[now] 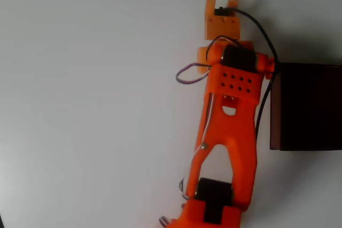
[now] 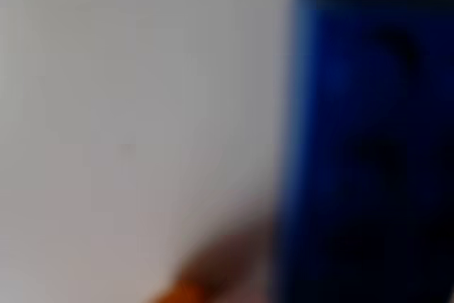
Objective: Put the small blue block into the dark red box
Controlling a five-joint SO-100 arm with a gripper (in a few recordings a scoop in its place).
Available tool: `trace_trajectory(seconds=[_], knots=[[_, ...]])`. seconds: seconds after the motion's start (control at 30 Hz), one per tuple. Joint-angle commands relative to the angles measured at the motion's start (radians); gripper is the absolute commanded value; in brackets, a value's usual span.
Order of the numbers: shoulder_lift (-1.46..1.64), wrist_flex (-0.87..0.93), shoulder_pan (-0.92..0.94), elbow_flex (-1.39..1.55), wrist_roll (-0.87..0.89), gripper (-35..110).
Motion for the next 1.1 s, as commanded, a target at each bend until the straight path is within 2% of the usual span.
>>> trace_trajectory(seconds=[0.0, 0.1, 0.2, 0.43, 0.7, 1.07], knots=[[0.003, 0.035, -0.003, -0.060, 0.014, 21], [-0.037, 0.071, -0.006, -0.110, 0.017, 15], [-0.094, 0.115, -0.008, -0.190, 0.000, 0], [-0.356, 0.377, -0.020, -0.630, -0.002, 1], [-0.446, 0.620, 0.017, -0.982, -0.067, 1], [-0.150, 0.629, 0.183, -0.801, -0.379, 1]])
